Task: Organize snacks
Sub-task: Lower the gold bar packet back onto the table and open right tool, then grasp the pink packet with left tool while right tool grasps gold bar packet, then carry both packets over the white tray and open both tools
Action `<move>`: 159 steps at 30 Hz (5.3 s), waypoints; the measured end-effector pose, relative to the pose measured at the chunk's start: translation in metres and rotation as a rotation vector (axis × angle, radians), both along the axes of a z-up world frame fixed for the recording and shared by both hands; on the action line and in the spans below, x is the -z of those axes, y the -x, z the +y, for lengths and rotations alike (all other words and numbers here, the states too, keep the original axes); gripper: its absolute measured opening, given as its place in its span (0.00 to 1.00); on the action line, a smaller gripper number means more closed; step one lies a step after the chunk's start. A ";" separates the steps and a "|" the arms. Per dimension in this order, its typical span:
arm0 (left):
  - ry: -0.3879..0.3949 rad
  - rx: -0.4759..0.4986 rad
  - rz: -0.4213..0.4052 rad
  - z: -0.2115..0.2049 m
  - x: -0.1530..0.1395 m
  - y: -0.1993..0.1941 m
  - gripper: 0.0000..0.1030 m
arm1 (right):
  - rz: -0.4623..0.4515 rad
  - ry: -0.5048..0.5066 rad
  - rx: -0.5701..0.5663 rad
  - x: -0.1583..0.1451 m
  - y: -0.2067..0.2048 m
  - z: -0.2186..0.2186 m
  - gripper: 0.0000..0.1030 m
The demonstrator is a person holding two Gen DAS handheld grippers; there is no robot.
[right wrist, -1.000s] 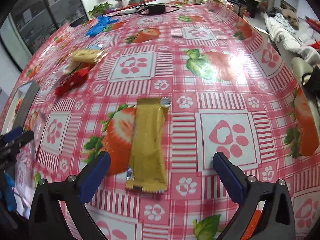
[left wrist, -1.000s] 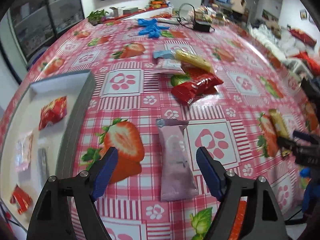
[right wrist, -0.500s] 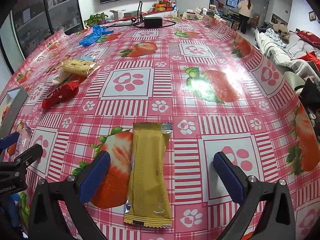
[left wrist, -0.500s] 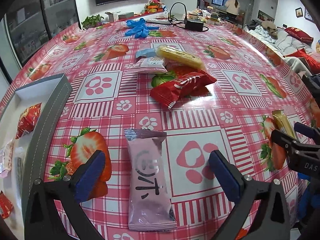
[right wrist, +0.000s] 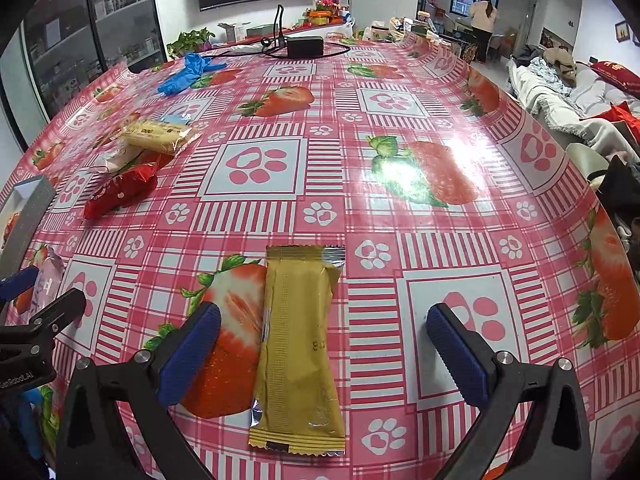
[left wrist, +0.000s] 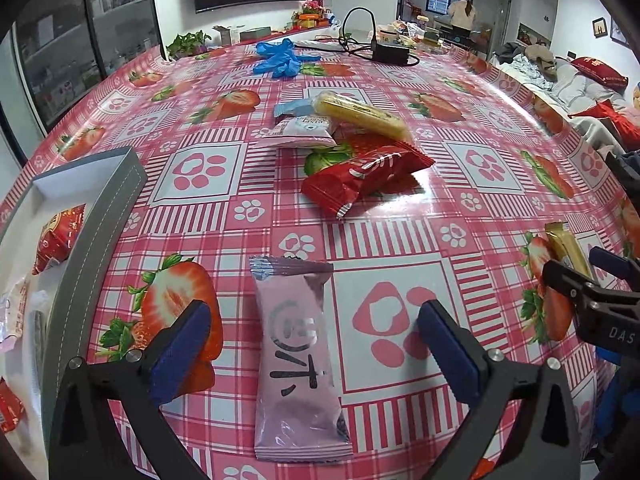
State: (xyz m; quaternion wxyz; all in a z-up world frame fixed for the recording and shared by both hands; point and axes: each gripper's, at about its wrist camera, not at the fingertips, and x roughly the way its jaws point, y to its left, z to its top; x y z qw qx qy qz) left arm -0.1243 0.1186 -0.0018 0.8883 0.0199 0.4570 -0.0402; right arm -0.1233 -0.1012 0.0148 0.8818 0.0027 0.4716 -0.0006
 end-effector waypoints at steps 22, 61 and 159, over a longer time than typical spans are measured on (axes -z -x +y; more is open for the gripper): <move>0.000 0.000 -0.001 0.001 0.000 0.001 1.00 | -0.003 0.001 0.001 0.000 0.001 0.001 1.00; 0.000 -0.003 -0.003 0.000 0.000 0.002 1.00 | -0.005 0.002 0.001 0.000 0.002 0.001 1.00; 0.040 -0.350 0.123 0.264 -0.053 0.050 0.81 | 0.291 -0.109 -0.742 -0.058 -0.036 0.383 0.77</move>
